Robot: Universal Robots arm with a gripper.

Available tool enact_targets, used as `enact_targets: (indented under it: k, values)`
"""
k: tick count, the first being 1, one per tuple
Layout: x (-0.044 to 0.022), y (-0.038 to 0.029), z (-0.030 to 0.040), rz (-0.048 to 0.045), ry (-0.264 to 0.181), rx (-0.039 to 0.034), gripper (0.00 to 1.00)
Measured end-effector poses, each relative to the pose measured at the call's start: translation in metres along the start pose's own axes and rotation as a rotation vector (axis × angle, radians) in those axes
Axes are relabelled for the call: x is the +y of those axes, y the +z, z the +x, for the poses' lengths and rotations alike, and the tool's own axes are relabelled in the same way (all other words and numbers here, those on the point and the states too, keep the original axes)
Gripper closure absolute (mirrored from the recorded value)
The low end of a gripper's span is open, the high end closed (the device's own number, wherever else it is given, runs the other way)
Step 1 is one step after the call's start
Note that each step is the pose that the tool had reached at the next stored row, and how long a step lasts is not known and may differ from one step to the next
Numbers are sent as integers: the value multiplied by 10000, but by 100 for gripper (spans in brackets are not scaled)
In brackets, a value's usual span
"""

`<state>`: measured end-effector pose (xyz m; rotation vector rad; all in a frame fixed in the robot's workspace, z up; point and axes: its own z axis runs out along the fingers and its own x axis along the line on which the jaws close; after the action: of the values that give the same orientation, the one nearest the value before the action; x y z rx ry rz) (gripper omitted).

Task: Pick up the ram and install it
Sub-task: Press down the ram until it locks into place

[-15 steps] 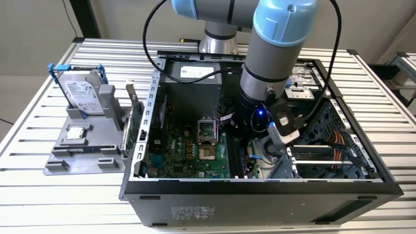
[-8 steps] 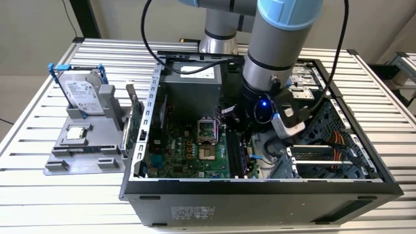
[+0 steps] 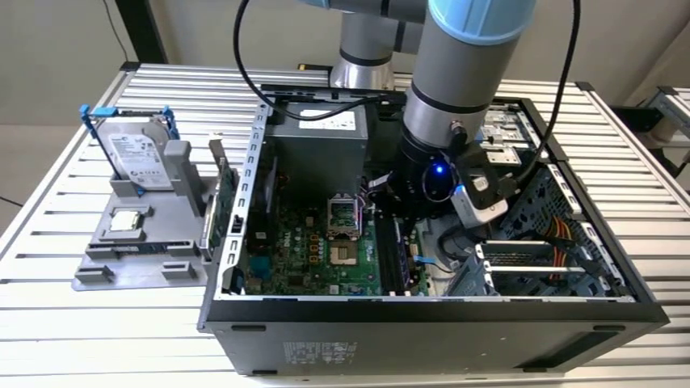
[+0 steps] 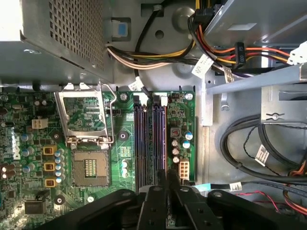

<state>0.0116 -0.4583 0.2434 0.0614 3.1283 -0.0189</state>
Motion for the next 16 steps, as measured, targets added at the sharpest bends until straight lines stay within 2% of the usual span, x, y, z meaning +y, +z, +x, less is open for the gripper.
enact_targets:
  k: [16]
  values:
    - [0,0,0,88,0,-4,100]
